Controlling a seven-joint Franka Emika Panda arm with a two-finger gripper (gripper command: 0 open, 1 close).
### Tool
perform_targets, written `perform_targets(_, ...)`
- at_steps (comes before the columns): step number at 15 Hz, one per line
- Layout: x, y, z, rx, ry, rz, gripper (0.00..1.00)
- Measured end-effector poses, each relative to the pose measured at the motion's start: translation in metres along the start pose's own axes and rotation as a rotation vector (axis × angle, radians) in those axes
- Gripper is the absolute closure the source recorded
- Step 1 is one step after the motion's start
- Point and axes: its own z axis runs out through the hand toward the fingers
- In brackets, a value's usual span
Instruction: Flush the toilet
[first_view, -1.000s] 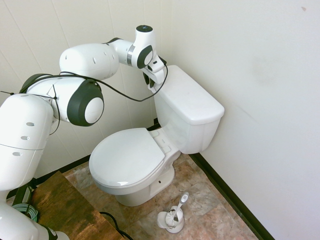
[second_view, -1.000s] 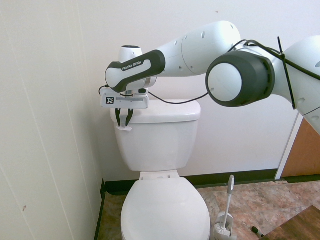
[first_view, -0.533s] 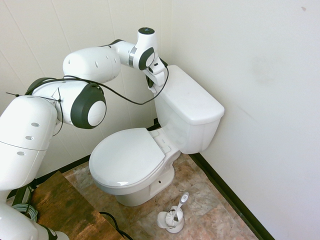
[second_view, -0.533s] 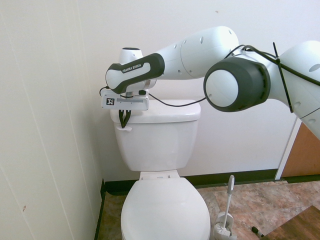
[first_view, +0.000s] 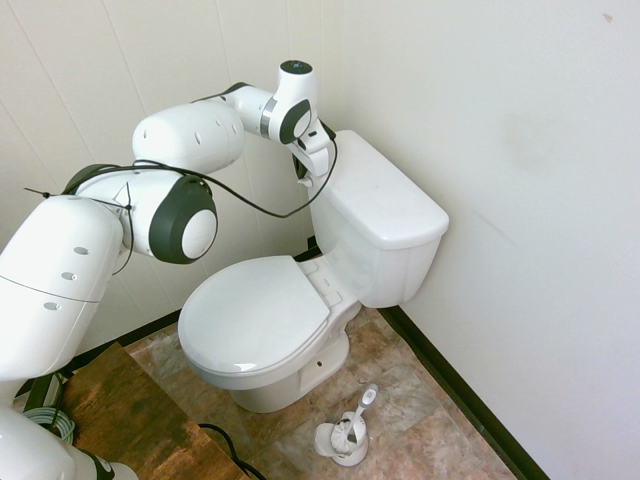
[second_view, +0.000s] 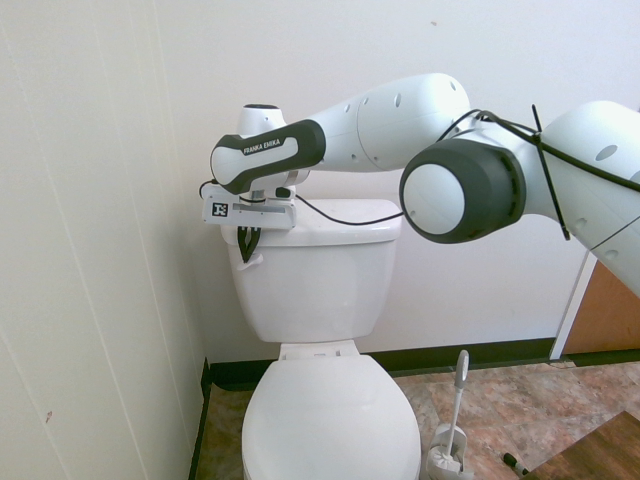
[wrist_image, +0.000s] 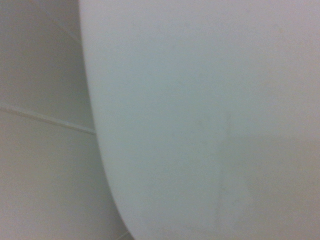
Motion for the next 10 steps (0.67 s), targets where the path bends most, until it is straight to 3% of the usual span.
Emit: perform_targets(10,0.002,-0.004,0.011,-0.004,-0.005,0.053,1.00)
